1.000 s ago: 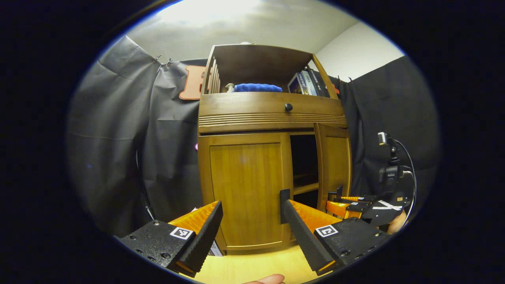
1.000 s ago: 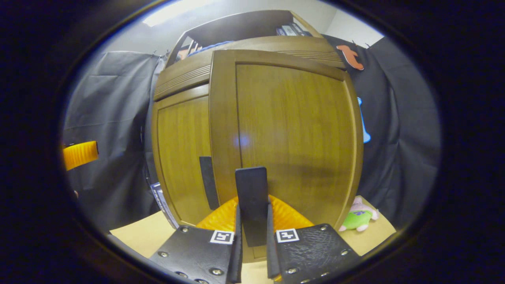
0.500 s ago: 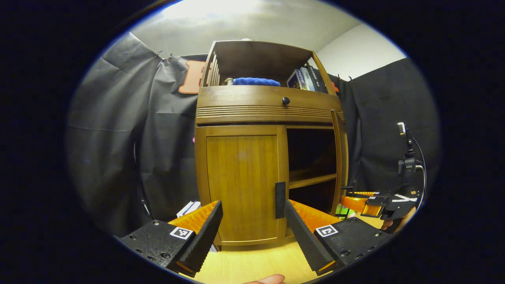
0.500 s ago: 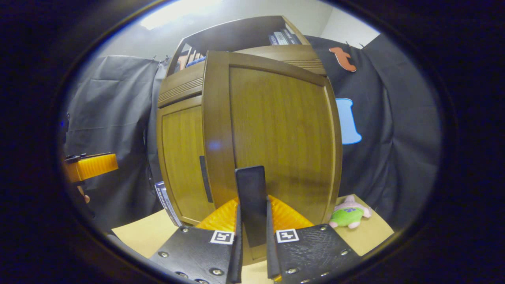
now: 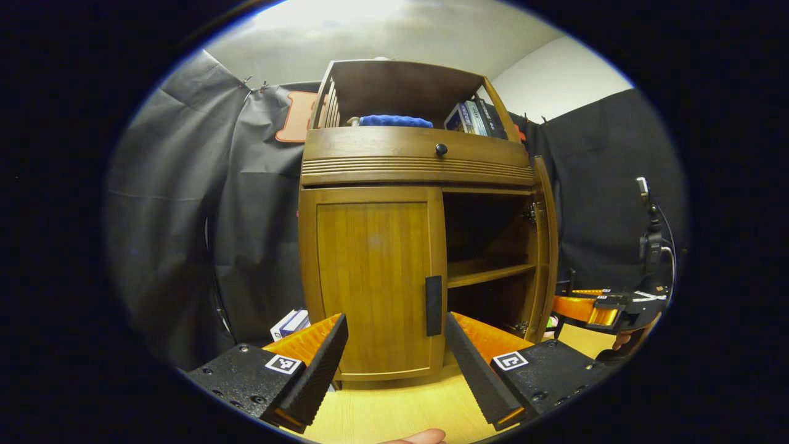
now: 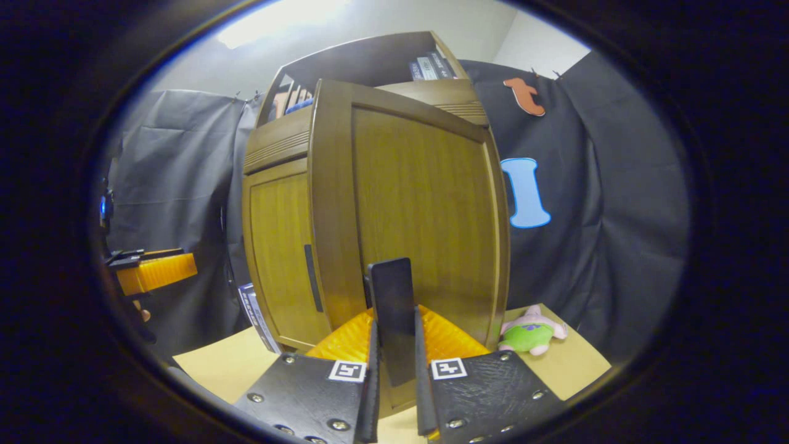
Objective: Open the right door of the double-door shoe cabinet with the right hand, and open the left door with the left hand.
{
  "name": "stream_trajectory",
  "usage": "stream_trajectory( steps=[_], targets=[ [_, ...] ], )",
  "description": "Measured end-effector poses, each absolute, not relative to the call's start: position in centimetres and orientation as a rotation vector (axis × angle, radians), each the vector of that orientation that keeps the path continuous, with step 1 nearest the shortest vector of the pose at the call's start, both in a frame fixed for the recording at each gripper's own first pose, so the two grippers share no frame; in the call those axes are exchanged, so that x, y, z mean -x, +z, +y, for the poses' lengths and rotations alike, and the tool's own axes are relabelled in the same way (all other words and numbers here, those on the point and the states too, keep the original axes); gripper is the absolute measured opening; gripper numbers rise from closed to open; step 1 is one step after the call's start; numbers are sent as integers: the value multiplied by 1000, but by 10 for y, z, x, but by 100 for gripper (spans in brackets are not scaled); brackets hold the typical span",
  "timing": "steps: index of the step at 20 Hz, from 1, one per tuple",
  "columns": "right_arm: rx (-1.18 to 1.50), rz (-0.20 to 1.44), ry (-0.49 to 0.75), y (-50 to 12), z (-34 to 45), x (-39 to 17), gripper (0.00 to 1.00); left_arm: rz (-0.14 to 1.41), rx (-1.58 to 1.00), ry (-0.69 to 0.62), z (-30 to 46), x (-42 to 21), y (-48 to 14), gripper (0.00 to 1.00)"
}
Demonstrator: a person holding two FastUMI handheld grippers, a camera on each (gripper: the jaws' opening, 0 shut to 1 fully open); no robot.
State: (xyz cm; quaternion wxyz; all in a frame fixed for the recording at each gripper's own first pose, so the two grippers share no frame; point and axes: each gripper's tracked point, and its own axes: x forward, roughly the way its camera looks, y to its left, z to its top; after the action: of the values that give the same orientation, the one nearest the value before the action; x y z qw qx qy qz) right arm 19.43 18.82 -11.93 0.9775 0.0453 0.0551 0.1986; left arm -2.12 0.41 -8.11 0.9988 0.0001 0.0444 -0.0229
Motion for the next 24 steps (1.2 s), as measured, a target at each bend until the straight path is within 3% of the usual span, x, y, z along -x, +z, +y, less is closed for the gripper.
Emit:
stream_trajectory(
  steps=[10, 17, 18, 24],
  targets=[
    [-66, 83, 271, -115, 161, -200, 24, 81, -15, -90, -26, 23, -89, 99],
    [-13, 12, 83, -106, 108, -217, 24, 76, -21, -117, -45, 26, -92, 97],
    [-25, 16, 59, -105, 96, -216, 3, 78, -19, -119, -46, 26, -94, 97],
    [-74, 14, 120, -107, 51, -222, 0, 92, -19, -115, -47, 19, -105, 100]
  ],
)
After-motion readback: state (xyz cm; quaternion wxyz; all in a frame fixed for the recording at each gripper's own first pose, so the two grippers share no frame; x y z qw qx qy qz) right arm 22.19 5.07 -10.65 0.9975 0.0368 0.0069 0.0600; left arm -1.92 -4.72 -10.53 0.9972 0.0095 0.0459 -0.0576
